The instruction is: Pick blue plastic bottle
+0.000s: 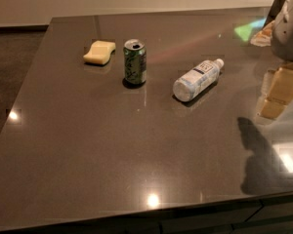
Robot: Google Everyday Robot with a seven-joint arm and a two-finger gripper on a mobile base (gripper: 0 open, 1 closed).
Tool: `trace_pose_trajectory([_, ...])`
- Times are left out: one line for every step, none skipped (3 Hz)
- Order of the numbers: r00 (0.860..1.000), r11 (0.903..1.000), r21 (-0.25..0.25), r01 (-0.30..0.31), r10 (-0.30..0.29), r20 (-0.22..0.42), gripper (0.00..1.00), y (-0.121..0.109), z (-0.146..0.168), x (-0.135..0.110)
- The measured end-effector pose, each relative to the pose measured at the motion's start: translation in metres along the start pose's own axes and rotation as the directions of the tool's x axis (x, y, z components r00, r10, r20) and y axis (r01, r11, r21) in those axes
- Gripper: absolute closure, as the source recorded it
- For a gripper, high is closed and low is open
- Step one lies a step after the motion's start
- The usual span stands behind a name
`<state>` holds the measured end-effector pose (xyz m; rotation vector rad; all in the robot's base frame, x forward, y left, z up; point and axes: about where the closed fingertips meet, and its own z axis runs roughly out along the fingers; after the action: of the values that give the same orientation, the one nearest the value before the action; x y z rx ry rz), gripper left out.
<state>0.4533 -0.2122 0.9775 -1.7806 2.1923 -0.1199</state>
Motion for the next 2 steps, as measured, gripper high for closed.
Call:
trace_pose_trajectory([0.996,0.9964,0.004,0.084,-0.084,0.008,0.00,-0.029,0.012,-0.014])
trace_pose_trajectory([0.983,0.9834,-0.020,0.180,-0.180,0.034,0.00,-0.059,0.033,-0.029])
